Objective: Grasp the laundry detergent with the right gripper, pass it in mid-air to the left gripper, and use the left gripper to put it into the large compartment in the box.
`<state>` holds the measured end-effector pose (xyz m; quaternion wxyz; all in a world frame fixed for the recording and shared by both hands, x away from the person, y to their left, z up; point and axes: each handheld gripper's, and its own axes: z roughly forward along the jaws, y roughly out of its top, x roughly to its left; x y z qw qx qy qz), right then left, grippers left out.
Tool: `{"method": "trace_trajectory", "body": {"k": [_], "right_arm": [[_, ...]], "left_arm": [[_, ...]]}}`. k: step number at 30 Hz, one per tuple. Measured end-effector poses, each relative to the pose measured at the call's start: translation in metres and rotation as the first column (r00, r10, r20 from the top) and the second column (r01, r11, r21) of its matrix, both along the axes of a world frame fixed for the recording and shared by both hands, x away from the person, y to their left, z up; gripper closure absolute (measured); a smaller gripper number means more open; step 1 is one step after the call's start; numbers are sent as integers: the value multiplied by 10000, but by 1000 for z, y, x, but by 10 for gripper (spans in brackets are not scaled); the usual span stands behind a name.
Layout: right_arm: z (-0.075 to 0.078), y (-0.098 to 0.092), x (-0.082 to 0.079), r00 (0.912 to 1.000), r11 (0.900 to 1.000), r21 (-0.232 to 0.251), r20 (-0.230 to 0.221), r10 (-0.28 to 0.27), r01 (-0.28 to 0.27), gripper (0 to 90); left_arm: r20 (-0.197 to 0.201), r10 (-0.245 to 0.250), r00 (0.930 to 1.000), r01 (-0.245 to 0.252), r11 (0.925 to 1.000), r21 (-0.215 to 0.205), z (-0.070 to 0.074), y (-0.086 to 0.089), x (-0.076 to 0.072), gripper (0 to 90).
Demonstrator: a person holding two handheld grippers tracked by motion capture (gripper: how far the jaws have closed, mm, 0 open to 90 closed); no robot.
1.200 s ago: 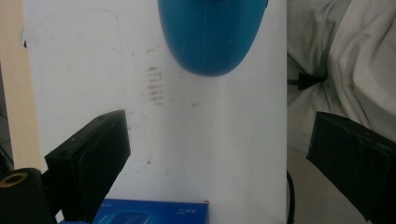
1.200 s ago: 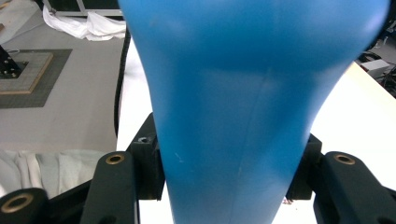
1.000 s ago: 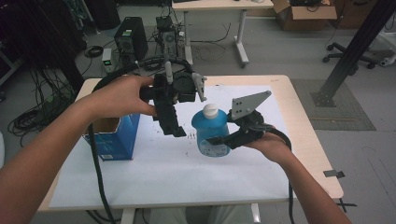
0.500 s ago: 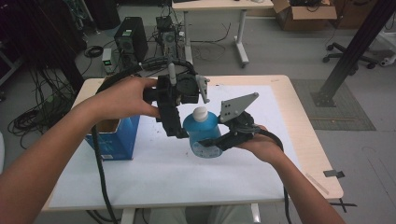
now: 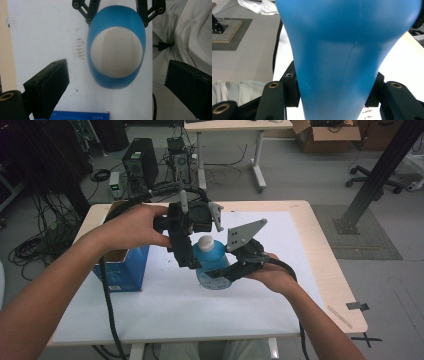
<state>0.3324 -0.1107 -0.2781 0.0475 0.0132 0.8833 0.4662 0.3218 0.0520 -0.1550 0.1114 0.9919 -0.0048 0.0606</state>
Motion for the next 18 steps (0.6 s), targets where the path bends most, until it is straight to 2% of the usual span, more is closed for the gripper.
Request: {"method": "trace_trajectory", "body": {"k": [18], "right_arm": [[0,4,-1,10000,10000,-25,-13,-8,8,448]], "left_arm": [[-164,10,9999,-13,9998,-194,-20,-6,5,61]]}}
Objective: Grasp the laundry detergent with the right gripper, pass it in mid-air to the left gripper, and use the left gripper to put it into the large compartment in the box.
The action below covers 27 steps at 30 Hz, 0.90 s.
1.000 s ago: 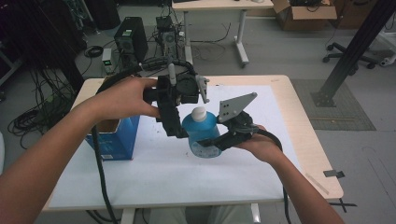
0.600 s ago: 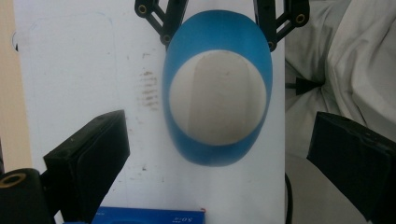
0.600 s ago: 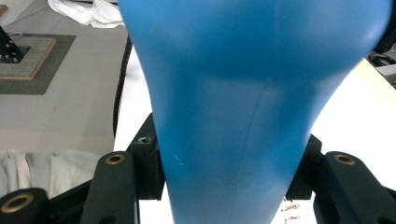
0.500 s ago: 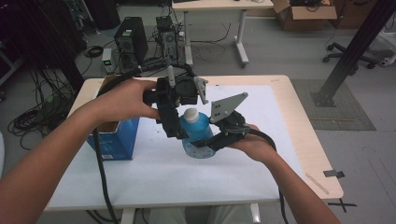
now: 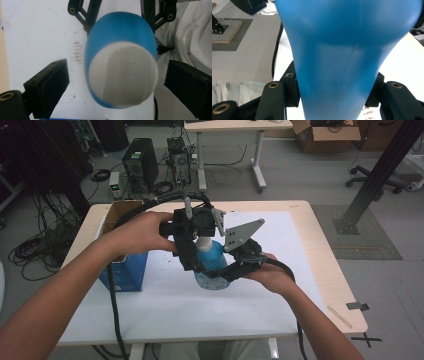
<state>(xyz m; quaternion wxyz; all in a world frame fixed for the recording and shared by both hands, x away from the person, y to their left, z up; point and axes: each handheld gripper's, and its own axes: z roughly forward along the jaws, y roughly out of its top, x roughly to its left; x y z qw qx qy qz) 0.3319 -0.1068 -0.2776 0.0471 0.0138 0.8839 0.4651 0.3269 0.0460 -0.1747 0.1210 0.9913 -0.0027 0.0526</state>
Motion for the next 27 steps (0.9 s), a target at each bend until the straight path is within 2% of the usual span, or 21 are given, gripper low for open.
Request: {"method": "trace_trajectory", "body": {"k": [7,15,27], "right_arm": [[0,-1,-1,10000,10000,-25,72,-6,6,448],[0,-2,-1,10000,10000,-7,42,-22,22,448],[0,-4,-2,10000,10000,-21,21,-51,51,448]], "left_arm": [[-105,-36,9999,35,10000,-50,-8,-1,3,73],[-137,-87,9999,86,9999,-82,-9,-3,3,87],[-191,-211,9996,209,9997,-123,-11,-7,5,177]]}}
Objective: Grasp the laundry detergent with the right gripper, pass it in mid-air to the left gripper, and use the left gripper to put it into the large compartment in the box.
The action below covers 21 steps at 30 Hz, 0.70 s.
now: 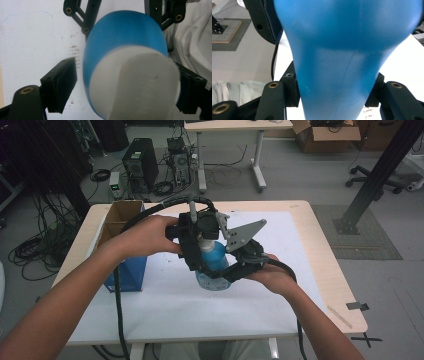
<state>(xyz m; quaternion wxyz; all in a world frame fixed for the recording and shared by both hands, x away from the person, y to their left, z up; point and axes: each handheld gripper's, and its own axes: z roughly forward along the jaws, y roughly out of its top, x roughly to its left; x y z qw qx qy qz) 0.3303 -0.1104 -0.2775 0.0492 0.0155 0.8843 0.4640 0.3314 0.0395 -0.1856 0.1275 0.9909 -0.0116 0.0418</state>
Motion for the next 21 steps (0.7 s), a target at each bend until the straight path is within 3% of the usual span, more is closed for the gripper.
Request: {"method": "trace_trajectory", "body": {"k": [11,21], "right_arm": [[-1,1,0,10000,10000,-23,-23,-13,13,448],[-2,2,-1,10000,10000,-82,-9,15,-15,448]], "left_arm": [[-95,15,10000,-15,10000,-40,0,1,0,225],[-146,-91,9999,89,9999,-97,-1,1,0,335]]}}
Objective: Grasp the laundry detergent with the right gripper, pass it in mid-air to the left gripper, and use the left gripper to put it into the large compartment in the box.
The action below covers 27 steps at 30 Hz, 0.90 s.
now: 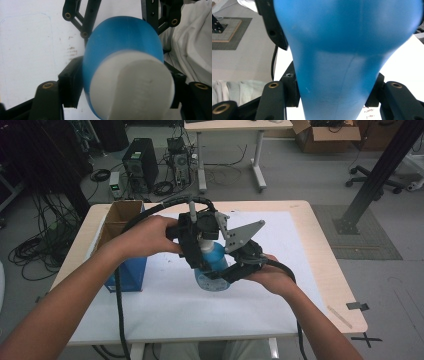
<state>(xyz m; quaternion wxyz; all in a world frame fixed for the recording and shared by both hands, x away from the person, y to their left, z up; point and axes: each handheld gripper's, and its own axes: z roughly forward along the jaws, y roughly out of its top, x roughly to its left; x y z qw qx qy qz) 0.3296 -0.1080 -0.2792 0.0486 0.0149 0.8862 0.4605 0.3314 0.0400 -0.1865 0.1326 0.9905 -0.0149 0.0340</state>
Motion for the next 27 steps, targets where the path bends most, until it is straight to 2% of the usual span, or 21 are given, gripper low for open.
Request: {"method": "trace_trajectory", "body": {"k": [3,16,21,24,27], "right_arm": [[0,0,0,10000,10000,-7,-18,2,-2,448],[-1,0,-1,9999,10000,-11,-61,91,-91,445],[-1,0,-1,9998,9998,109,-108,178,-176,431],[-2,-4,0,9995,9998,160,-295,135,-130,247],[-6,-14,2,9983,10000,30,-582,-92,94,145]], "left_arm": [[-45,-51,10000,51,10000,19,0,0,0,368],[-84,-83,9999,84,9999,143,0,-2,-2,377],[-84,-40,10000,42,9995,312,3,-5,-3,378],[-7,79,10000,-79,9992,394,5,-6,-3,378],[90,303,9995,-306,9987,413,7,-2,-2,377]]}}
